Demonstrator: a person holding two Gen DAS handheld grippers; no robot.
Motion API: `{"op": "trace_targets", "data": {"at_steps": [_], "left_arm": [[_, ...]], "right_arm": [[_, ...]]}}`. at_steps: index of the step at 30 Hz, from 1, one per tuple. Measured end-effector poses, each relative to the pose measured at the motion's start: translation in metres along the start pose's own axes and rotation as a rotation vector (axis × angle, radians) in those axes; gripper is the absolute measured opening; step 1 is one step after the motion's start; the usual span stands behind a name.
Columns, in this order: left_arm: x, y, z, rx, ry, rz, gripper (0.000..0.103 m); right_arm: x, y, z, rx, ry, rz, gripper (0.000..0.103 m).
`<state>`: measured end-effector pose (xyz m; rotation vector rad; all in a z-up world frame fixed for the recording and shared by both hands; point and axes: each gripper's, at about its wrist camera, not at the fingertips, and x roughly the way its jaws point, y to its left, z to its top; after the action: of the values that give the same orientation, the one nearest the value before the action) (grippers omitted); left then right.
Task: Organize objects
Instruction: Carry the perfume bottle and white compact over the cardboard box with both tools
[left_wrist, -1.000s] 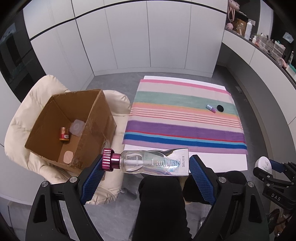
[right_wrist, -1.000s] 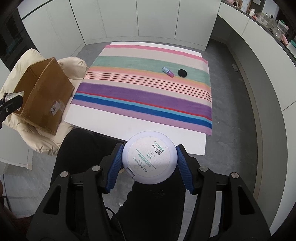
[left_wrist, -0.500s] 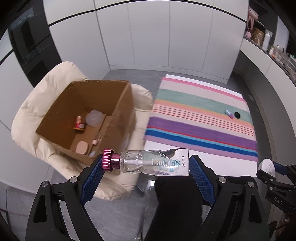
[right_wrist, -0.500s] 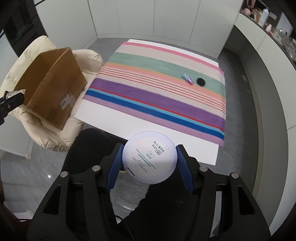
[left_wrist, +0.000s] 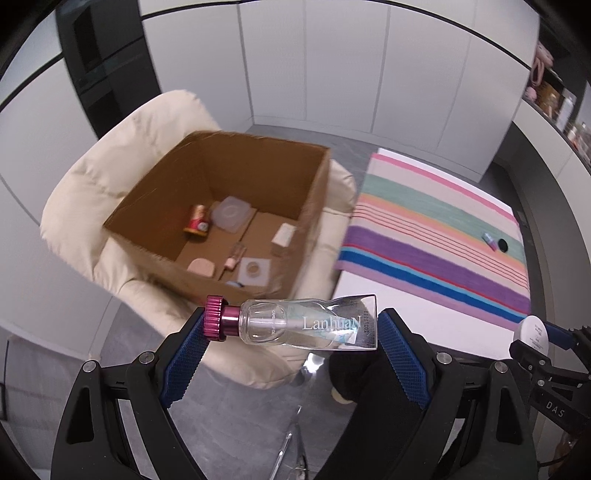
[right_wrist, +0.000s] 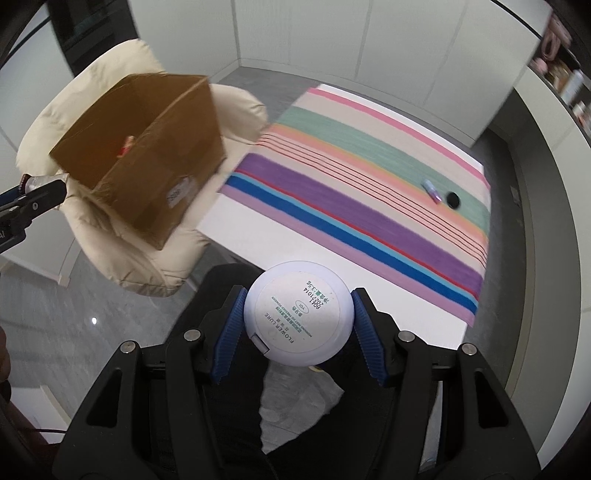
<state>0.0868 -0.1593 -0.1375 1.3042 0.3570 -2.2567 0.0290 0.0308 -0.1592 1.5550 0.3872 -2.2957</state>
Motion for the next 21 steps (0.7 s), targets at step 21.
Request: {"op": "trace_targets", "data": {"at_steps": [21], "left_arm": [[0.016,0.102,-0.020,-0.165,0.061,0.061,0.090]], "right_arm": [[0.006,0.124,0.037,-0.242,0.000,0.086,0.060]]}}
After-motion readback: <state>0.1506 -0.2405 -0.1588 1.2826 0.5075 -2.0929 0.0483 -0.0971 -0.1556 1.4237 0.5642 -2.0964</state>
